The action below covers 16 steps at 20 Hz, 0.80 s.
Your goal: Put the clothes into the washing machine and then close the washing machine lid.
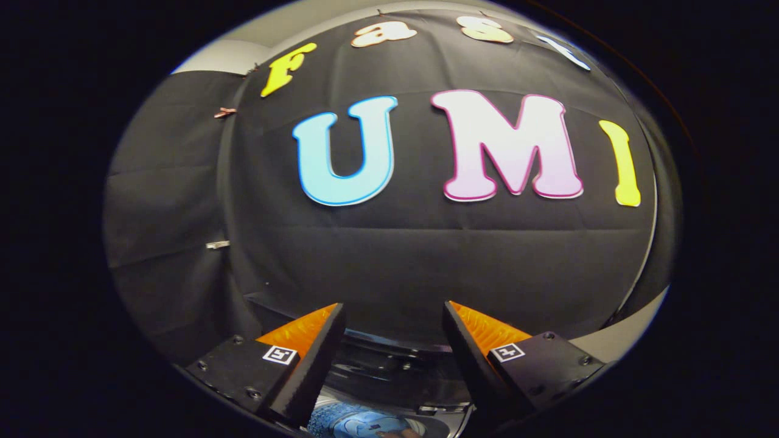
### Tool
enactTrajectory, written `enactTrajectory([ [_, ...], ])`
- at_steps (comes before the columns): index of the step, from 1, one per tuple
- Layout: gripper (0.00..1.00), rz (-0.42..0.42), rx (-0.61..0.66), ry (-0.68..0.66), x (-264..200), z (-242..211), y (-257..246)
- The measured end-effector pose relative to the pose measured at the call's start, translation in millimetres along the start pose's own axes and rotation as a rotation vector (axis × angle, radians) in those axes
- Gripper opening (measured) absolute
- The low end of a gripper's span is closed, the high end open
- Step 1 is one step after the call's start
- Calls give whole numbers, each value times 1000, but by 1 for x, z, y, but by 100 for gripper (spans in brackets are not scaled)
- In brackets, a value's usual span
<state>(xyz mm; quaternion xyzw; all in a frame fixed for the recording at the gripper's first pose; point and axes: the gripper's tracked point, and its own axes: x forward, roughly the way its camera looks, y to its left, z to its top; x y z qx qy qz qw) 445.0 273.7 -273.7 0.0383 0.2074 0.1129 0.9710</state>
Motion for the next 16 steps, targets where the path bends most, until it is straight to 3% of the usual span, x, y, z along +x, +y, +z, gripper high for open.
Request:
enactTrajectory([
  [6,99,-122,33,110,21,-29,-34],
  [16,100,-104,33,141,9,-33,-32],
])
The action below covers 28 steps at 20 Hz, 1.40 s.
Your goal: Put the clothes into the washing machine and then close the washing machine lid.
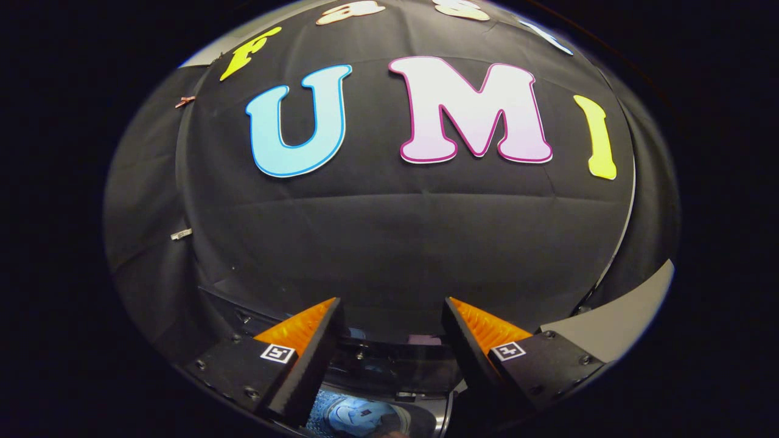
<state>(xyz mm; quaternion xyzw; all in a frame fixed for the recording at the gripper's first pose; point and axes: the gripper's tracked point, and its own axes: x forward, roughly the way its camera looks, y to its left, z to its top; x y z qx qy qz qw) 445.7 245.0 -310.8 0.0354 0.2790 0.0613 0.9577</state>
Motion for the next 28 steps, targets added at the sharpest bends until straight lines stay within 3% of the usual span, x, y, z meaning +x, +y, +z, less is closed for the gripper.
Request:
enactTrajectory([
  [18,99,-22,-15,-8,-106,-58,15],
  [21,100,-48,-30,53,-111,-85,11],
  [23,100,-18,-5,97,-115,-103,14],
  [28,99,-3,-21,35,-139,-90,20],
])
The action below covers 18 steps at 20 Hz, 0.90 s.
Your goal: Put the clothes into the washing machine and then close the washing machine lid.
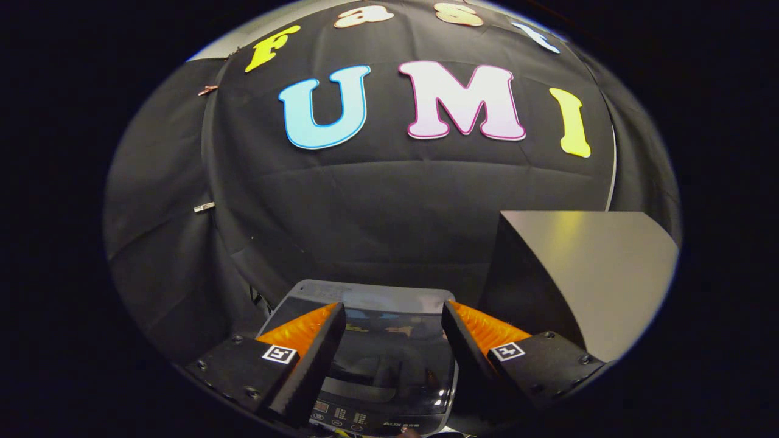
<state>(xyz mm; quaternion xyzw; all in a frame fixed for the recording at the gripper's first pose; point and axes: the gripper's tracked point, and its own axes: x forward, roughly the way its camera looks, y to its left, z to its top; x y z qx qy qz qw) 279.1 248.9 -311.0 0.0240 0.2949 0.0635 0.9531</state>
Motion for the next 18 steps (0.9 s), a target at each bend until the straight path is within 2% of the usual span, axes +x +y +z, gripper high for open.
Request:
enactTrajectory([
  [9,99,46,-34,-122,-55,38,6],
  [18,99,73,-33,-330,-176,97,-37],
])
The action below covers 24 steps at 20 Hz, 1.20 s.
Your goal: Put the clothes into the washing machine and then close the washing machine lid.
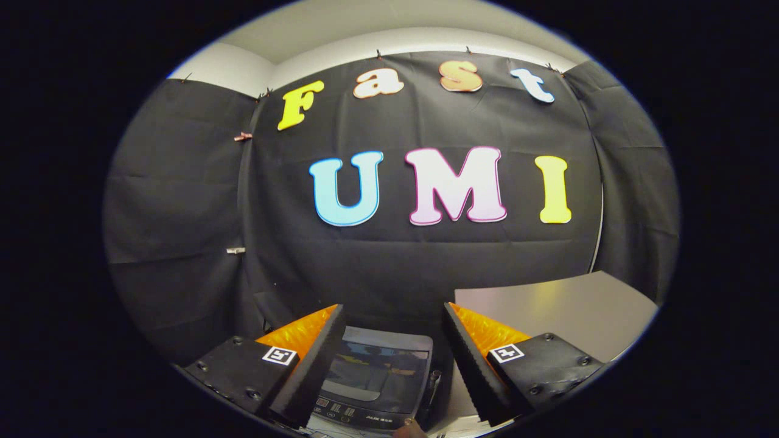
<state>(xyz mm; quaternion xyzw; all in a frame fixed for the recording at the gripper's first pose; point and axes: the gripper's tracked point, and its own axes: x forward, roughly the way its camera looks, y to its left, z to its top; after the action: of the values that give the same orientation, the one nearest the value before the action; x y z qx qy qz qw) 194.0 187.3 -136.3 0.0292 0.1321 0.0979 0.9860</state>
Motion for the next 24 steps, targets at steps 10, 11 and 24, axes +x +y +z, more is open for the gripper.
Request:
enactTrajectory([
  [10,99,-17,-81,-138,-133,73,-57],
  [11,99,-9,-87,-153,-145,80,-58],
  [24,98,-129,-95,-252,-241,114,-110],
])
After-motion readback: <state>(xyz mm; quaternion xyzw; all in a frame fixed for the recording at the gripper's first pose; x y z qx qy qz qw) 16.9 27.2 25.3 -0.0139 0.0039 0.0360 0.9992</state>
